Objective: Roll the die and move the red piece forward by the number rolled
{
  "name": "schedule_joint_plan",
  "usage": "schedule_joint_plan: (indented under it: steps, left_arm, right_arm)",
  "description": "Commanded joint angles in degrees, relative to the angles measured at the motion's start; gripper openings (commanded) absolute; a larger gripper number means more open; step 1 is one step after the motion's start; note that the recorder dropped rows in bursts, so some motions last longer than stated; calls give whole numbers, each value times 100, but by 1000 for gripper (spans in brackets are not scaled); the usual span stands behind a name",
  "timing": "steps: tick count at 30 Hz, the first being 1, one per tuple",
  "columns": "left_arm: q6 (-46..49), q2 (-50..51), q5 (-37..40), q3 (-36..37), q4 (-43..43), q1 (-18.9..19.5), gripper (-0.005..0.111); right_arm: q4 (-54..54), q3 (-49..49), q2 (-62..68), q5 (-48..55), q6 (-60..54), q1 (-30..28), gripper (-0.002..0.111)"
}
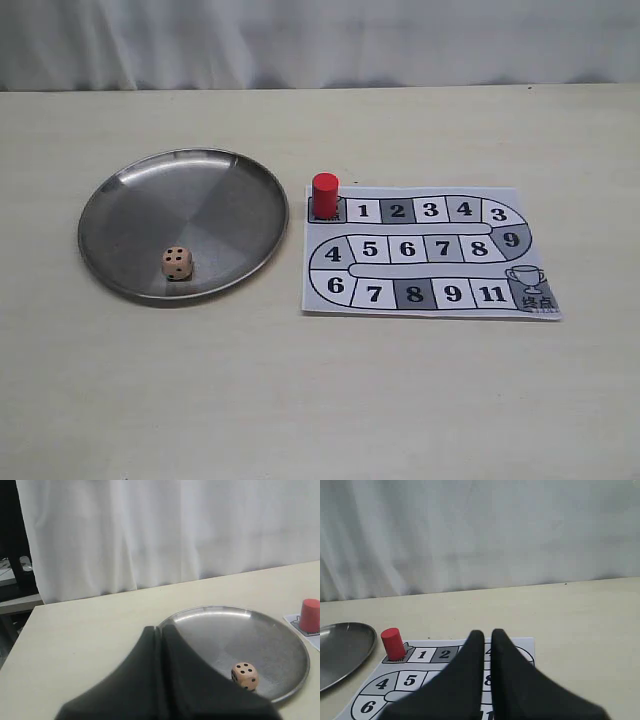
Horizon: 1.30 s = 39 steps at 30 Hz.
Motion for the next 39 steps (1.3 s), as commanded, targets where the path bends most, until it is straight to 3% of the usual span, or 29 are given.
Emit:
schedule_joint_plan:
  steps: [1,30,39]
  left_arm:
    - [-5,-15,-51,10,1,-48,0]
    - [-5,-15,-51,10,1,-48,0]
    - [-5,-15,-51,10,1,-48,0]
  right_arm:
    - [-49,12,-31,-5,-34,-9,4]
    - [-26,12,-31,-8,-34,-9,4]
    - [639,12,-31,-658,47,-9,4]
